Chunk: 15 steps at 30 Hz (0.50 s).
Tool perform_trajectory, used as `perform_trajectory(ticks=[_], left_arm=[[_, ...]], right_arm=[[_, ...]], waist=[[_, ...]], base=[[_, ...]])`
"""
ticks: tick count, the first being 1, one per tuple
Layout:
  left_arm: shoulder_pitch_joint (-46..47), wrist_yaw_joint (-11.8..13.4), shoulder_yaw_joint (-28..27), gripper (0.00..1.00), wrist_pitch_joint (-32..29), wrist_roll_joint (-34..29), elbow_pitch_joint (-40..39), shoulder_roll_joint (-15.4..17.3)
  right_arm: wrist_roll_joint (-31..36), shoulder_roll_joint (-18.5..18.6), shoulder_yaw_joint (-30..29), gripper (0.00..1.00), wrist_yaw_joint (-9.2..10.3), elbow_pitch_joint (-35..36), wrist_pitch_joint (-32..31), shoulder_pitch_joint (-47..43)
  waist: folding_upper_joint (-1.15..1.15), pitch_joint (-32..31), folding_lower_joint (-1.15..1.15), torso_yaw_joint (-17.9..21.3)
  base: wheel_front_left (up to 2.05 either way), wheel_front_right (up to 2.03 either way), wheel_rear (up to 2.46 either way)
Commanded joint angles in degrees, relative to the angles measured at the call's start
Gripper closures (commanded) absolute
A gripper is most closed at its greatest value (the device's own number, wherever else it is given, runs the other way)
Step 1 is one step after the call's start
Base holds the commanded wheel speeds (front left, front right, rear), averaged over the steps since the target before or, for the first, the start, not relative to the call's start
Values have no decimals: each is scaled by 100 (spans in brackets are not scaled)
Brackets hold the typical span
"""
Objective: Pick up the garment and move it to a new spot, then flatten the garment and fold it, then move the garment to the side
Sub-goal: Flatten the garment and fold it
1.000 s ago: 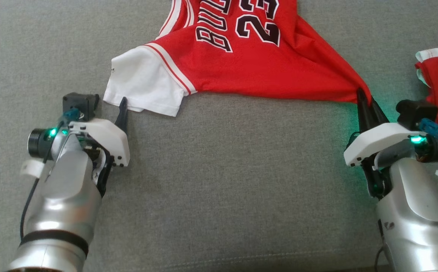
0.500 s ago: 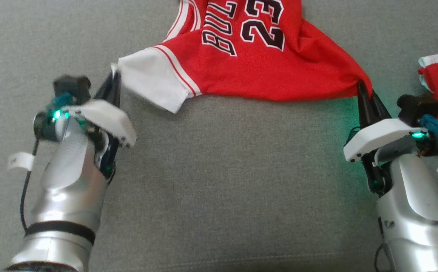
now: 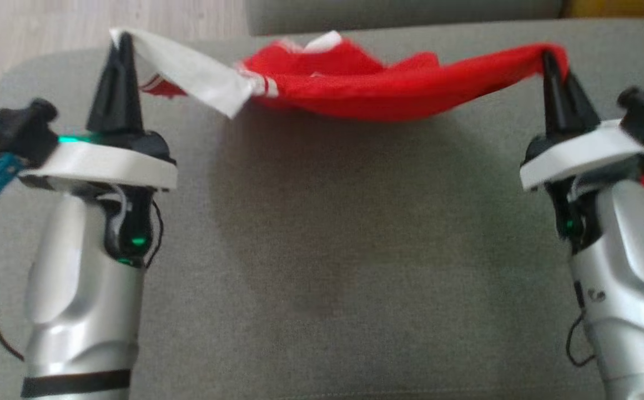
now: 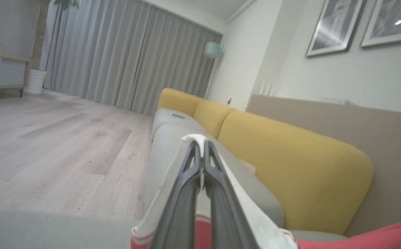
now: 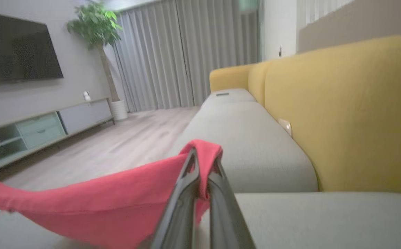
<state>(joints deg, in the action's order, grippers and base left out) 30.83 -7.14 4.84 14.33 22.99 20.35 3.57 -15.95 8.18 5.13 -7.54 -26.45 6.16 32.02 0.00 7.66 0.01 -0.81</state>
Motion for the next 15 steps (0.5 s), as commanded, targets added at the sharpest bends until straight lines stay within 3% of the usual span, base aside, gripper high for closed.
perform_trajectory(ticks=[1,10,15], left_arm=[[250,-34,-228,100,66,61,-601,271],[54,-6,-439,100,-62,117,-1993,497],[-3,288,-642,100,-595,209,-2948,626]], right_arm=[[-226,93,291,100,5,435,191,335],[-800,322,423,100,5,1436,133,388],[-772,406,303,100,5,2354,-344,204]], waist=[[0,-340,-1,-18],[0,-896,-1,76],[0,-924,-1,144]], base=[[0,0,0],[0,0,0],[0,0,0]])
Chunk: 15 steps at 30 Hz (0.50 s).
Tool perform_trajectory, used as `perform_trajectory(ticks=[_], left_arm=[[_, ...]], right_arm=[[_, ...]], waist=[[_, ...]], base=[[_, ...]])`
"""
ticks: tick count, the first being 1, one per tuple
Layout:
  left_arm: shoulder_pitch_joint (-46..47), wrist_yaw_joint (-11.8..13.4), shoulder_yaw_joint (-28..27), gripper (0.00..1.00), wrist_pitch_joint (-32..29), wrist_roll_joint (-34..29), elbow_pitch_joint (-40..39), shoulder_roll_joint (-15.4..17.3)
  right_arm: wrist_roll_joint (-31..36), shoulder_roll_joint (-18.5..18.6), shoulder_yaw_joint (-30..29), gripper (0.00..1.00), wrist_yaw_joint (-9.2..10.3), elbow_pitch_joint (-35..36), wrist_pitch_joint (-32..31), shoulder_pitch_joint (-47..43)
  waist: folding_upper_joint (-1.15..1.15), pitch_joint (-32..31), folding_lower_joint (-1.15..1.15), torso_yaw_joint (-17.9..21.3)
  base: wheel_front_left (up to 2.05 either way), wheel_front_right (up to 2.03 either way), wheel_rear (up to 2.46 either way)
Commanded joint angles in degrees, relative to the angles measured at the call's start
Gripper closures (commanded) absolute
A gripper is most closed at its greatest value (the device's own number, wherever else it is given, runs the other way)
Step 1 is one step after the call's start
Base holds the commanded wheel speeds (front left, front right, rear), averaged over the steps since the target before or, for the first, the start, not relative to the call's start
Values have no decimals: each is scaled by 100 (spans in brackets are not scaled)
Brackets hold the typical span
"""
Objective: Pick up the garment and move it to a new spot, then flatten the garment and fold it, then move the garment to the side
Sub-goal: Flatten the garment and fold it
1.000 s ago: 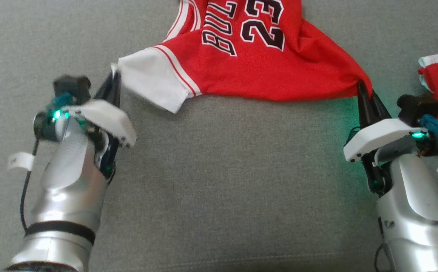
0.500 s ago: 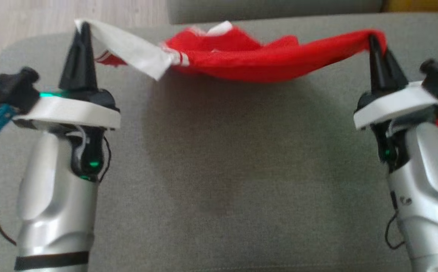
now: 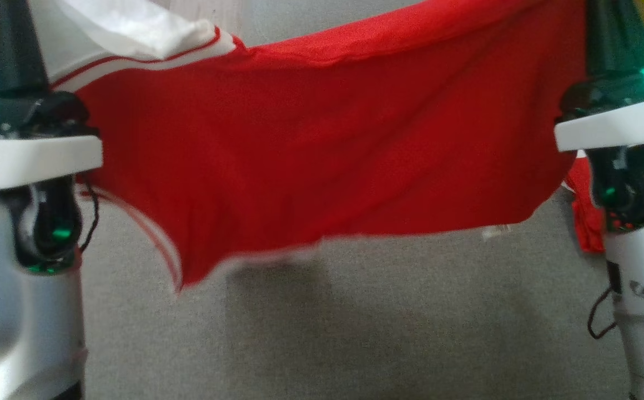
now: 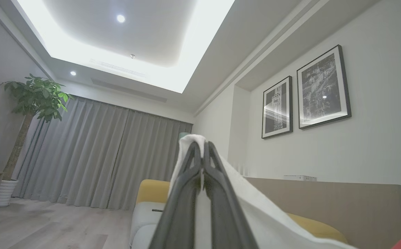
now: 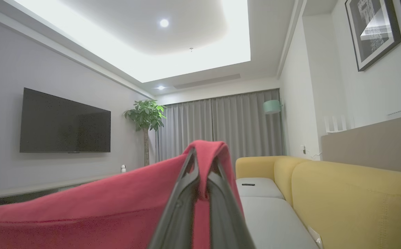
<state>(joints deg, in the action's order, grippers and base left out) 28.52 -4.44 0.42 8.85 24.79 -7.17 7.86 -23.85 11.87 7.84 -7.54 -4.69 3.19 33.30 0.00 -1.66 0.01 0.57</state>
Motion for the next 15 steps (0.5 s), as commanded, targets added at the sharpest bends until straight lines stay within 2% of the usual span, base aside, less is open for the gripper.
perform_trajectory(ticks=[1,6,8,12,15], left_arm=[[234,75,-230,100,-186,69,-352,210],[394,285,-388,100,-824,30,-801,512],[559,274,-420,100,-984,45,-768,637],[1208,136,-354,100,-1184,43,-297,901],[2044,8,-263,100,-1123,-26,422,1107]], right_arm=[[42,25,-38,100,5,341,-194,16],[261,-103,-243,100,5,1058,-1028,-44],[350,-109,-244,100,5,1182,-1250,103],[331,-53,-258,100,5,929,-1472,720],[320,61,-180,100,5,371,-1432,1470]], waist=[[0,27,-1,11],[0,435,-1,128],[0,727,-1,190],[0,1472,-1,269],[0,2053,-1,268]], base=[[0,0,0],[0,0,0],[0,0,0],[0,0,0],[0,0,0]])
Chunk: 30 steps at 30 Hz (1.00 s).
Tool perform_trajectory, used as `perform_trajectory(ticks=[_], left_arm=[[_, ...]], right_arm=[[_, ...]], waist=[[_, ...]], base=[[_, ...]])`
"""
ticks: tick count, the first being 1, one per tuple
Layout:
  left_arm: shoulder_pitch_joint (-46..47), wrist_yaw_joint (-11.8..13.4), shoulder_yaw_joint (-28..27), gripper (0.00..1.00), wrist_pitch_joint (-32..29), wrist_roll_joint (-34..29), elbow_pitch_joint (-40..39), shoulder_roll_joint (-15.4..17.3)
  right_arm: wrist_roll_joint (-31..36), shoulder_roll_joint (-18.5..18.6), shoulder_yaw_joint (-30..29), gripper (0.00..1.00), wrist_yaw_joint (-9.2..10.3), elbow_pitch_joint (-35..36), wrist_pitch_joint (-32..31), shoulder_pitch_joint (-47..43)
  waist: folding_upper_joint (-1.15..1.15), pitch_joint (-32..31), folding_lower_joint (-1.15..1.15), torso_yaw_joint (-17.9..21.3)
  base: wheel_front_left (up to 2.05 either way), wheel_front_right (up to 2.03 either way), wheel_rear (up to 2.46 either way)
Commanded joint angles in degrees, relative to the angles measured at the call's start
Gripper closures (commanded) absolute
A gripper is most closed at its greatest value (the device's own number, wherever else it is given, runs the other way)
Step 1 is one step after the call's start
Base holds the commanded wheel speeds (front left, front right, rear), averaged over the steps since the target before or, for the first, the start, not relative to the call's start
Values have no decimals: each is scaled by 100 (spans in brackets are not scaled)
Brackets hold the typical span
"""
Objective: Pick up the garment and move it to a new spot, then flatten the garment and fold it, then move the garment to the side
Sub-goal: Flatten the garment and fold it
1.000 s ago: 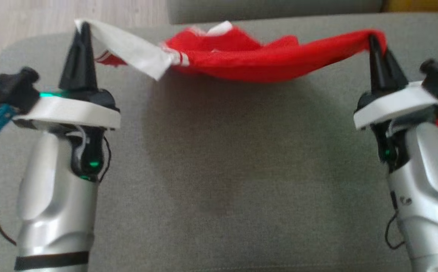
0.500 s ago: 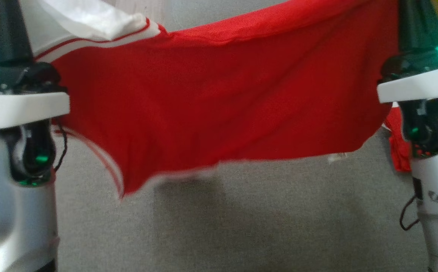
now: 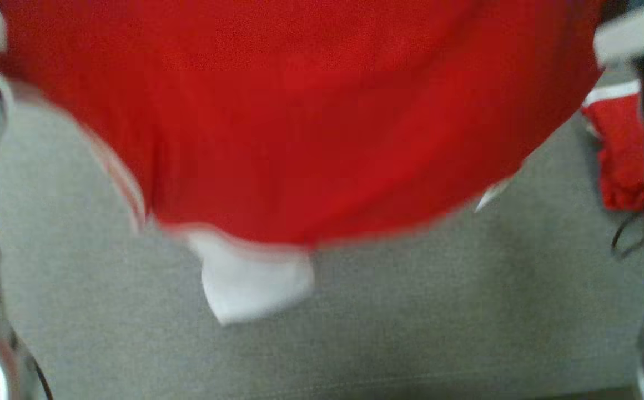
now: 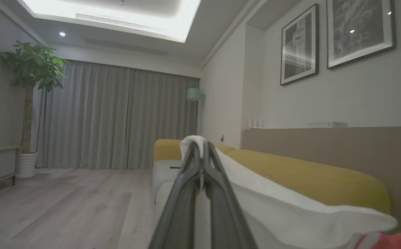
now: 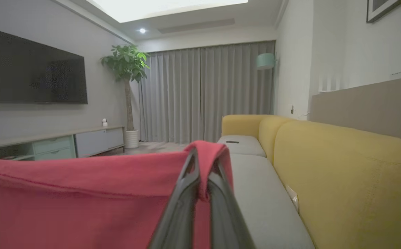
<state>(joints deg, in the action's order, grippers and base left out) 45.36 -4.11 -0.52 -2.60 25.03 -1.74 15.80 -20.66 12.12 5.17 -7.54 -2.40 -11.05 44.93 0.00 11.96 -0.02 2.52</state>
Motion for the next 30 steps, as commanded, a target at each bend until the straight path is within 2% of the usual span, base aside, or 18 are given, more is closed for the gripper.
perform_trajectory(ticks=[1,5,9,15,22,27,30], left_arm=[[681,-61,-142,100,92,-72,172,366],[2069,-214,62,100,512,-202,1385,611],[3253,-257,199,100,1109,-323,2557,625],[4004,-311,548,100,1631,-418,3648,506],[3572,-332,645,100,1754,-294,3957,268],[2555,-335,814,100,1758,-270,3698,36],[1828,-336,1046,100,1758,-347,3486,2]], right_arm=[[-2,85,160,100,5,-100,47,603],[-18,200,255,100,5,-1360,411,1999],[69,189,208,100,5,-2571,1087,3235],[-66,143,397,100,5,-3886,2000,4004],[-552,128,750,100,5,-4846,2270,3602],[-896,170,1216,100,5,-5385,2228,2960],[-1148,218,1569,100,5,-5532,2085,2470]], waist=[[0,852,2,66],[0,1313,2,24],[0,1490,2,-79],[0,1494,2,-268],[0,1441,2,-392],[0,1302,2,-488],[0,1133,2,-532]], base=[[0,0,0],[0,0,0],[0,0,0],[0,0,0],[0,0,0],[0,0,0],[0,0,0]])
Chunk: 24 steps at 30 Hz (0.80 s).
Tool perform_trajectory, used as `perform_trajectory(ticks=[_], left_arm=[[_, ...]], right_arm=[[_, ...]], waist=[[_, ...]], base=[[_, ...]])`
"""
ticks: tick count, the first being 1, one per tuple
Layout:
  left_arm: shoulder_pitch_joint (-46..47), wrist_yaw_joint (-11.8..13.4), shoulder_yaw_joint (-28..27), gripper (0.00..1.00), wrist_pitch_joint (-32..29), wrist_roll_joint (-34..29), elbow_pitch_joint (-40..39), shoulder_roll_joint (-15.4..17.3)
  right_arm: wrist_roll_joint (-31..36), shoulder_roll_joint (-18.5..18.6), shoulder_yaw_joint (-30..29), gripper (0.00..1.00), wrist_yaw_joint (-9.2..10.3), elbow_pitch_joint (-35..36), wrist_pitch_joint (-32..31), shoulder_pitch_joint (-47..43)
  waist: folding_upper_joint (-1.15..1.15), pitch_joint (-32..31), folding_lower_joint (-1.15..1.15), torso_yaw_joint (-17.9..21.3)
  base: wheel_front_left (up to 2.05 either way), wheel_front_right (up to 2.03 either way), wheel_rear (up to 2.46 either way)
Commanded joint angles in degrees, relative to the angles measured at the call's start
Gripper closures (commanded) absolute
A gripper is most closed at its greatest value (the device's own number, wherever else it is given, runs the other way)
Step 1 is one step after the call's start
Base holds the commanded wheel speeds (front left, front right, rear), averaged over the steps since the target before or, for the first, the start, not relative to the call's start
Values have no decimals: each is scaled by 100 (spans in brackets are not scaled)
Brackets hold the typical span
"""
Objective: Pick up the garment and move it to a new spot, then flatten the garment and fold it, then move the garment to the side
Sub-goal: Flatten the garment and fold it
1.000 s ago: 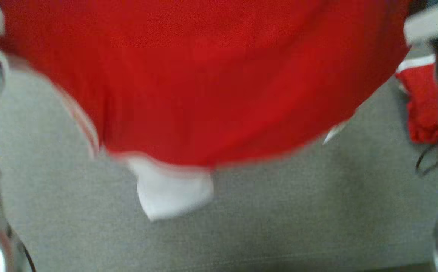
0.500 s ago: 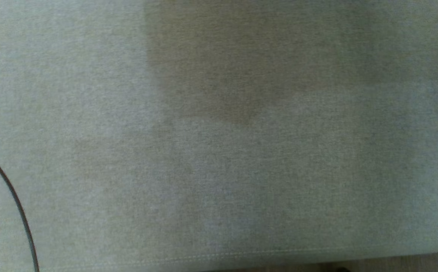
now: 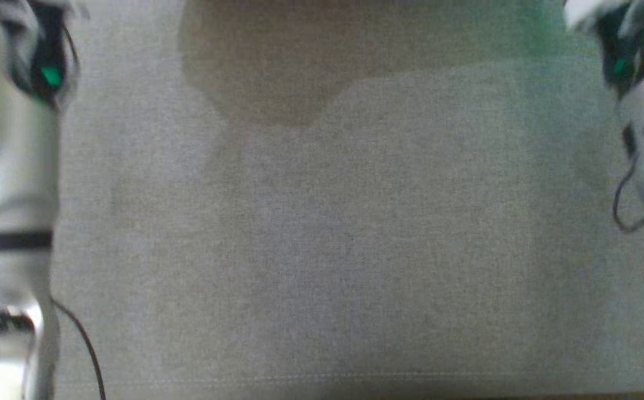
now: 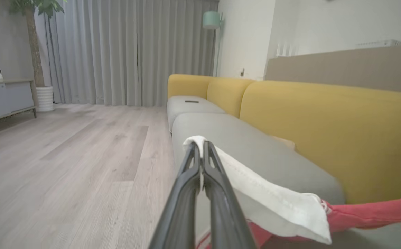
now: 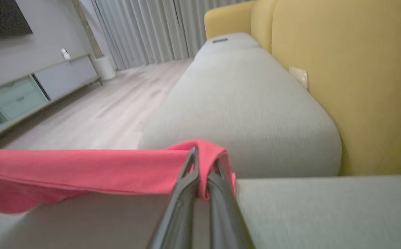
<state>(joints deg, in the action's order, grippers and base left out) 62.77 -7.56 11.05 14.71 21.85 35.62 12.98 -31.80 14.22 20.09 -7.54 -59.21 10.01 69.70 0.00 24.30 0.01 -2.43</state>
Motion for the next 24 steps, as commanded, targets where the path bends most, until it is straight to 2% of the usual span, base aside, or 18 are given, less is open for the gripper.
perform_trajectory(ticks=[1,6,14,24], left_arm=[[-154,9,-69,100,28,-40,-298,291],[-1368,9,225,100,28,-174,-756,440],[-3006,8,604,100,29,-58,-1322,743],[-4195,8,1374,100,29,-16,-1757,1374]], right_arm=[[-78,43,244,100,5,128,-91,-173],[-555,230,957,100,5,268,-511,-991],[-1227,1117,2158,100,5,1049,-1085,-2022],[-2041,2012,3268,100,5,2019,-1626,-2825]], waist=[[0,-163,-1,-43],[0,-563,-1,-63],[0,-1239,-1,-138],[0,-1881,-1,-145]], base=[[0,0,0],[0,0,0],[0,0,0],[0,0,0]])
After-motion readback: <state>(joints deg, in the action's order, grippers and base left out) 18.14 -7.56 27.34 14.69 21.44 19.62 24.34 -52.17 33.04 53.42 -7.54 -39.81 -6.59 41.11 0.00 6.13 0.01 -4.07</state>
